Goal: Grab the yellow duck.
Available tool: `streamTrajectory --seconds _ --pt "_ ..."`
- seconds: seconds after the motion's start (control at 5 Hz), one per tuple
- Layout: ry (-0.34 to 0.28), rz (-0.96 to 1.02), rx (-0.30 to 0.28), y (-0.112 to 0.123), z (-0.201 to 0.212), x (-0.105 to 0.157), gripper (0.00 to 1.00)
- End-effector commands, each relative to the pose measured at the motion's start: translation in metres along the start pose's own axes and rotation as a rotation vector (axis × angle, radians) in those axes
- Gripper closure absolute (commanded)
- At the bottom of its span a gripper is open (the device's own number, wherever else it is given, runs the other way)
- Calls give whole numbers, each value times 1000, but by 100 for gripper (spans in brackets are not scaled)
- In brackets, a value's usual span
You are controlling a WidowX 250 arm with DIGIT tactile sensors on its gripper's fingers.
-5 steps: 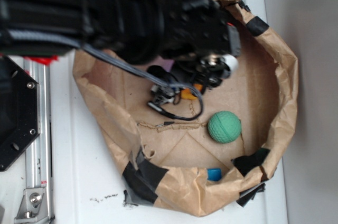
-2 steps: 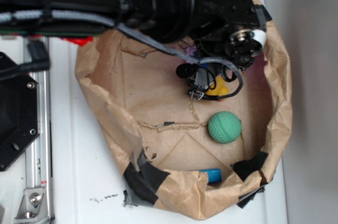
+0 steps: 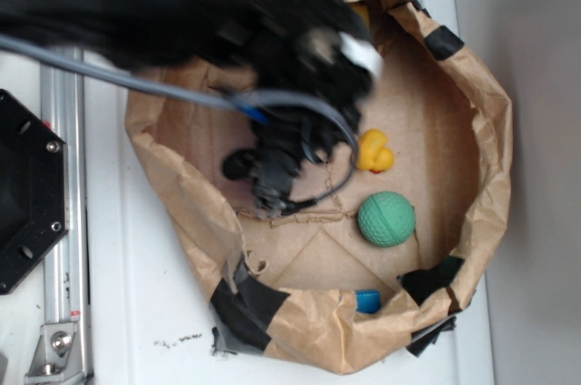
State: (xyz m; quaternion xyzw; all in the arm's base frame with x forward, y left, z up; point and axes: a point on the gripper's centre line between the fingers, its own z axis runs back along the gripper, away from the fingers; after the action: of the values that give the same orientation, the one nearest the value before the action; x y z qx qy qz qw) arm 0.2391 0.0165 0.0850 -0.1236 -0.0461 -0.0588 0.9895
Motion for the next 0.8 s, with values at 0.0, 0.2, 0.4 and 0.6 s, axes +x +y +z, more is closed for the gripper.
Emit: streamTrajectory --seconds 0.0,0.2,0.4,0.6 --pt "-100 84 6 -15 53 16 100" --pt "-38 95 46 -7 13 44 0" --pt "-16 22 65 -11 -32 70 0" --pt "-12 -61 29 -18 -55 76 0"
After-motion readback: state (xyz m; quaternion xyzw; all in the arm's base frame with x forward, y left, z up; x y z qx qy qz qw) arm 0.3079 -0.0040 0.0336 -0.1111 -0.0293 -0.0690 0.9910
